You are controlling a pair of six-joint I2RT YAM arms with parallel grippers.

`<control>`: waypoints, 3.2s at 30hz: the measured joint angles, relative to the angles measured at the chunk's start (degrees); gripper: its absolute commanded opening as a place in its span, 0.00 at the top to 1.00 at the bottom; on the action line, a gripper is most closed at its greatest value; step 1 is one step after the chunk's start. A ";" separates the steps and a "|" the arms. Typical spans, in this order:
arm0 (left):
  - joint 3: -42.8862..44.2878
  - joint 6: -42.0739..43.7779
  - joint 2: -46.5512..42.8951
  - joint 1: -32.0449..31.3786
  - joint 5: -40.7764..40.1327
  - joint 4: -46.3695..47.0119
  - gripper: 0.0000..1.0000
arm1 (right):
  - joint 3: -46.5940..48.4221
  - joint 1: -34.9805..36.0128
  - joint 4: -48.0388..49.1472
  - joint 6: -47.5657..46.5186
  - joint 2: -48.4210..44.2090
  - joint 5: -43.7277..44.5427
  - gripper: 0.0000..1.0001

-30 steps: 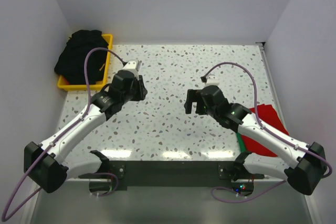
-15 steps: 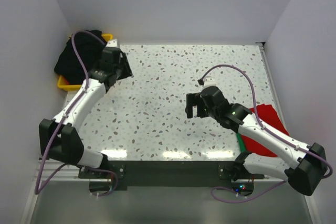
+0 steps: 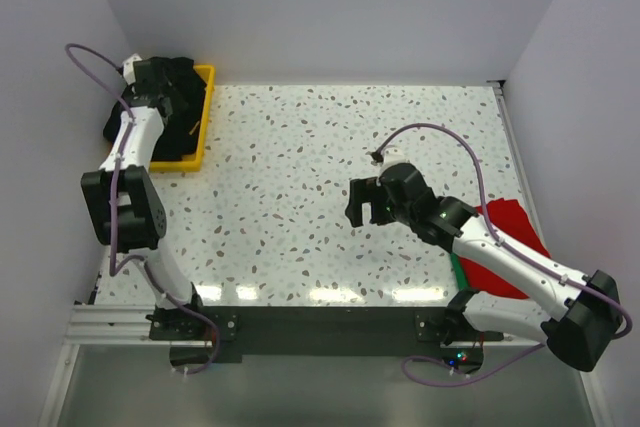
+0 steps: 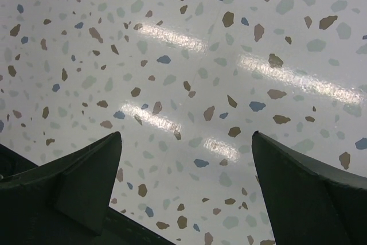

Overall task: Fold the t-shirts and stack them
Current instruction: Grab the tshirt from the pile, then move the tshirt to the center of the board

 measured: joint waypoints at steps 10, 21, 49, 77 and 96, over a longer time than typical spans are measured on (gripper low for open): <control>8.74 -0.04 13.64 4.94 -3.67 -0.55 0.42 | -1.51 0.00 1.57 -0.02 1.86 -1.20 0.01; 8.98 -0.74 15.17 5.01 -3.45 -0.90 1.00 | -2.60 0.00 1.97 -0.20 2.32 -1.18 0.01; 16.15 4.33 -17.79 -10.95 16.00 5.70 1.00 | 0.83 0.00 2.64 -0.63 2.54 -1.14 0.01; 19.71 3.89 9.40 -49.09 17.97 12.07 1.00 | -0.20 0.00 1.18 2.21 -5.09 7.02 0.01; 32.70 3.06 22.05 -50.38 23.39 9.46 0.47 | -2.62 -3.72 -4.11 6.40 -4.13 17.88 0.01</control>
